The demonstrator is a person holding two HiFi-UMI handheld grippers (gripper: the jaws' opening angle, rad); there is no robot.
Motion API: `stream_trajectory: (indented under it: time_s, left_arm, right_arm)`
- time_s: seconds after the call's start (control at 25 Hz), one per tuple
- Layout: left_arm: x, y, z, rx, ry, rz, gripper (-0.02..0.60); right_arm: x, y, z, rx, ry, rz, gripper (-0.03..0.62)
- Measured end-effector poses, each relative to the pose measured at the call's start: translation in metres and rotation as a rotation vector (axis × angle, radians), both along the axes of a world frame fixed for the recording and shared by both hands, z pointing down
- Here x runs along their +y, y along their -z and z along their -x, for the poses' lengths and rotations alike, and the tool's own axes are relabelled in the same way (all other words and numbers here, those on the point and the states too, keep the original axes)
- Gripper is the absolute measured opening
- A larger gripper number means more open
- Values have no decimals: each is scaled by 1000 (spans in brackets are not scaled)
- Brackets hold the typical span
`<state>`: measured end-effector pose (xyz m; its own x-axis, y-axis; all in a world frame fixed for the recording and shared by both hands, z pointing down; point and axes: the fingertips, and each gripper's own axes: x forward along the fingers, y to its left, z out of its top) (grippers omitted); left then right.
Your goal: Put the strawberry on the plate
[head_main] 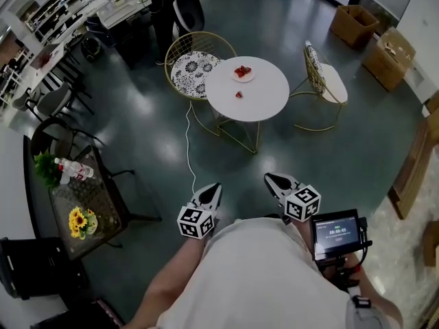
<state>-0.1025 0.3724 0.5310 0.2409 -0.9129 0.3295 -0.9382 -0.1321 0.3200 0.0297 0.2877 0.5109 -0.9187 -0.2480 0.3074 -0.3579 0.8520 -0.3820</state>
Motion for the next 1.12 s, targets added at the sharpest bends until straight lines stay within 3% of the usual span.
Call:
stream_trajectory:
  time_s: [0.8, 1.12]
  left_arm:
    - [11, 1, 19, 13, 40, 30, 6]
    - [10, -1, 12, 21, 9, 58, 6]
  right_arm:
    - [7, 3, 13, 26, 16, 25, 5]
    - [9, 0, 10, 37, 2, 38, 5]
